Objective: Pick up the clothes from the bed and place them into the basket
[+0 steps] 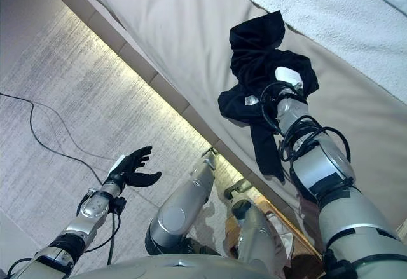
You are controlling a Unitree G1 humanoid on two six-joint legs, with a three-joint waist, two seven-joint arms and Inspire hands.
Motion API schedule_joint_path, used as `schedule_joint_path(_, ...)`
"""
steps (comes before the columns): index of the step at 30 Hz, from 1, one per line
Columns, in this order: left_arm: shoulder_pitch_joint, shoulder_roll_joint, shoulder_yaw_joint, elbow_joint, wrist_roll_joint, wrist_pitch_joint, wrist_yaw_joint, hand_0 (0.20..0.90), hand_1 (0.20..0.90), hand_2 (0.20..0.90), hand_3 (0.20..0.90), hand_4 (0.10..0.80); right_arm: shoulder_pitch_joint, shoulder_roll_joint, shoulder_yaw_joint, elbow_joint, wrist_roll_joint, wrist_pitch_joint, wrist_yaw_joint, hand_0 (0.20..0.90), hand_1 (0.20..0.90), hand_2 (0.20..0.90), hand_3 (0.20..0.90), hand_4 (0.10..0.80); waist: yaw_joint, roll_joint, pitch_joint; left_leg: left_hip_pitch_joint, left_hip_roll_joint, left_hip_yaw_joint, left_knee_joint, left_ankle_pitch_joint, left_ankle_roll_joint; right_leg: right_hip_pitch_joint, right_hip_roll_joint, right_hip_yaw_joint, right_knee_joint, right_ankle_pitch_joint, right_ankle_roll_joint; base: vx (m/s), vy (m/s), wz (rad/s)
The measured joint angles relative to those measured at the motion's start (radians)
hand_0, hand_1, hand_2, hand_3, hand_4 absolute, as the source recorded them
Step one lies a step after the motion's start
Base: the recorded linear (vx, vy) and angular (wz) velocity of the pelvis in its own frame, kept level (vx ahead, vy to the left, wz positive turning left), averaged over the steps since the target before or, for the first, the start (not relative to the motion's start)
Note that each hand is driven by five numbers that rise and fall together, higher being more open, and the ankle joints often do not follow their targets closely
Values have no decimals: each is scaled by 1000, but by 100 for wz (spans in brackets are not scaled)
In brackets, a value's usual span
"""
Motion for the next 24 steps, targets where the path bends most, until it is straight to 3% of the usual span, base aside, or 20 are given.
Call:
schedule_joint_path(1,0,4,0,-8,-4,0,1,900,900,900,900,800,0,-4,0,0,19,-5,-6,300,300,300,200,100,-3,3,2,-5,1,1,0,0,0,-5,1,0,0,0,0,-8,-13,-3)
schedule_joint_path(13,24,18,1,7,-3,7,14,900,900,900,900,800,19,-22,-99,36,242,-49,-34,300,300,300,200,100,7,10,5,24,10,17,-75,-1,-2,-13,-4,30,-7,0,-1,3,8,6)
schedule_joint_path(18,45,15,0,10,-3,9,14,900,900,900,900,800,78,-14,-217,36,494,-83,-33,300,300,300,200,100,10,26,2,95,23,48,-131,-6,-8,40,2,54,-40,0,-1,11,-6,-2)
schedule_joint_path(19,45,15,0,10,-2,9,15,900,900,900,900,800,81,-15,-221,37,514,-86,-36,300,300,300,200,100,6,26,2,98,23,51,-134,-15,-21,46,2,56,-50,0,-1,23,8,3)
schedule_joint_path(20,36,11,0,19,-2,11,13,900,900,900,900,800,88,-15,-249,37,542,-98,-39,300,300,300,200,100,-6,24,1,97,25,58,-134,-50,-70,63,3,53,-95,2,-4,41,22,4)
schedule_joint_path(21,19,-1,0,34,0,20,12,900,900,900,900,800,100,-16,-276,35,565,-111,-41,300,300,300,200,100,-12,23,1,80,15,67,-67,-52,-24,82,-3,49,-137,13,-21,55,33,-29)
schedule_joint_path(22,40,-13,1,45,0,23,14,900,900,900,900,800,118,-9,-282,24,586,-118,-41,300,300,300,200,100,-3,40,-9,102,27,74,-36,-89,2,103,7,50,-152,17,-17,-31,100,-59)
schedule_joint_path(24,61,-30,9,68,6,24,15,900,900,900,900,800,148,6,-304,12,609,-127,-43,300,300,300,200,100,-16,48,-19,157,39,97,-107,-71,6,116,24,84,-76,19,1,-16,128,-35)
